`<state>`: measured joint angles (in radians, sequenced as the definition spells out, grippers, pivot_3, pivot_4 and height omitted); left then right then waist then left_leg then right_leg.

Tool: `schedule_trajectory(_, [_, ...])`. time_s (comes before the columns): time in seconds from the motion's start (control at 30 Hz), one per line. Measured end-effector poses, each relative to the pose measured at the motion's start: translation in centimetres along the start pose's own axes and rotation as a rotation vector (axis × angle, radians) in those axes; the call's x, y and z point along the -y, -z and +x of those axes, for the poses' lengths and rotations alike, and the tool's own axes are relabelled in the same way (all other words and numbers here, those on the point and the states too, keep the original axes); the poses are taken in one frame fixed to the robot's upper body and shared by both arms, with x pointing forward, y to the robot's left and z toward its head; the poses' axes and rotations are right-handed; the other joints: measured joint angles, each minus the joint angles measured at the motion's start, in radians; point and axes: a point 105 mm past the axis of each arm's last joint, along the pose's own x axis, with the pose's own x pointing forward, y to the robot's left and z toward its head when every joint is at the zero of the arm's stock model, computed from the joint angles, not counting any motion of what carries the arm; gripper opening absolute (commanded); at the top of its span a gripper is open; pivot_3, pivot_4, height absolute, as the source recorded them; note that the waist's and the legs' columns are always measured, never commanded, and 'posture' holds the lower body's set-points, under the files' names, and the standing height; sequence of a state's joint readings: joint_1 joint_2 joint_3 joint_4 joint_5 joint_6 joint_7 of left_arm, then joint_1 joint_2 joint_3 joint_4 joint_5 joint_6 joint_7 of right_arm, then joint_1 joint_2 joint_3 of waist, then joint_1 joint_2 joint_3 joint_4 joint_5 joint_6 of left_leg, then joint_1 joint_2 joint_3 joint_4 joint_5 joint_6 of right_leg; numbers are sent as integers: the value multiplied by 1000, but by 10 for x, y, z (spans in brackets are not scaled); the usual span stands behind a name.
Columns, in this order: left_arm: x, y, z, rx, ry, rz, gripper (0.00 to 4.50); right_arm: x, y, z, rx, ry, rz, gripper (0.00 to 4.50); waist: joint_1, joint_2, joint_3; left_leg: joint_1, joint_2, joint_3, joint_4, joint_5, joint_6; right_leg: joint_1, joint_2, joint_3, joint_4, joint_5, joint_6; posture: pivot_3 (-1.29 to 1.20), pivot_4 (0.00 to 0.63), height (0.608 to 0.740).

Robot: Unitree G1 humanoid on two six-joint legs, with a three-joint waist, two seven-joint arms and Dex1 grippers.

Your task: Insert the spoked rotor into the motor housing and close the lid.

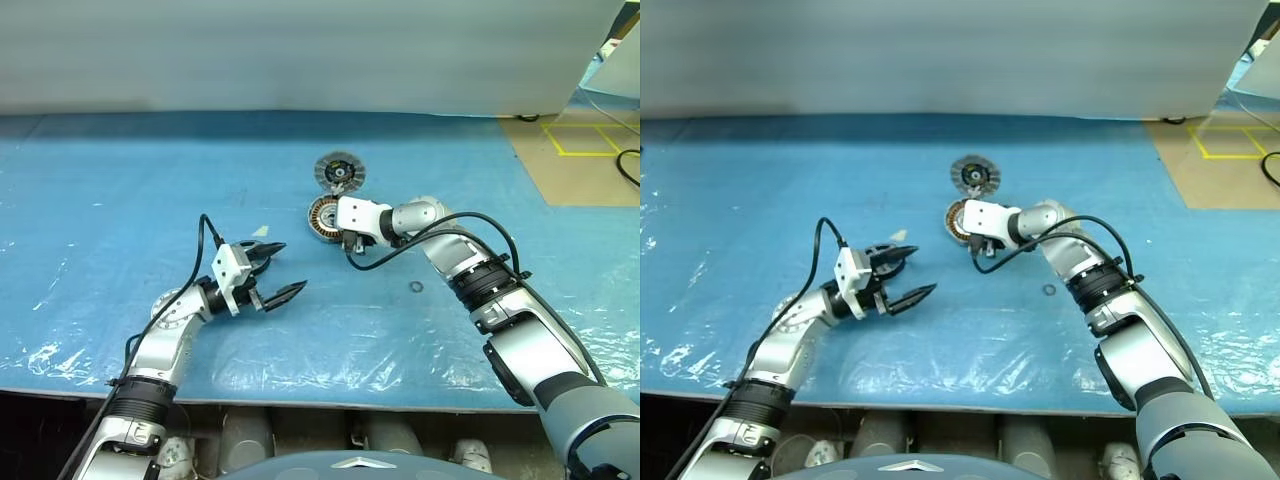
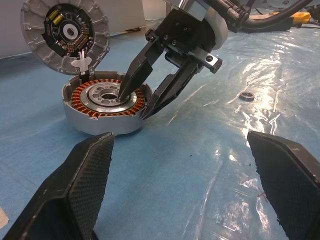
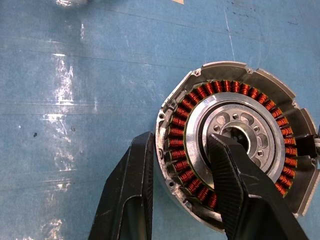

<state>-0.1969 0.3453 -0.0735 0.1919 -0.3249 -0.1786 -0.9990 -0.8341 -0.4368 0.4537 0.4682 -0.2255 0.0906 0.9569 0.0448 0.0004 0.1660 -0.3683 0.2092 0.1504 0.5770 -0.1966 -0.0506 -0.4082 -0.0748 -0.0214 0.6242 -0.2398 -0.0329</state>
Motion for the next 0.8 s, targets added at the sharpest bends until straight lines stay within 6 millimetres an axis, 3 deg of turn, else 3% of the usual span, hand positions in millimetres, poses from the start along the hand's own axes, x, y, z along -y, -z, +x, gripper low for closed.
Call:
schedule_trajectory(0.37, [-1,3,-1,-1,-3,1,4500,0,-2,0,9,0,9,1264,0,0,0,0,0,0,0,0,0,0,0,0,0,0,0,0,150,740])
schedule_trajectory(0.57, [-1,3,-1,2,-3,4,4500,4,-7,-3,45,24,28,3139,0,0,0,0,0,0,0,0,0,0,0,0,0,0,0,0,150,740])
schedule_trajectory(0.8, [0,6,-1,-3,2,1,4500,6,-7,-4,51,33,34,3139,0,0,0,0,0,0,0,0,0,0,0,0,0,0,0,0,150,740])
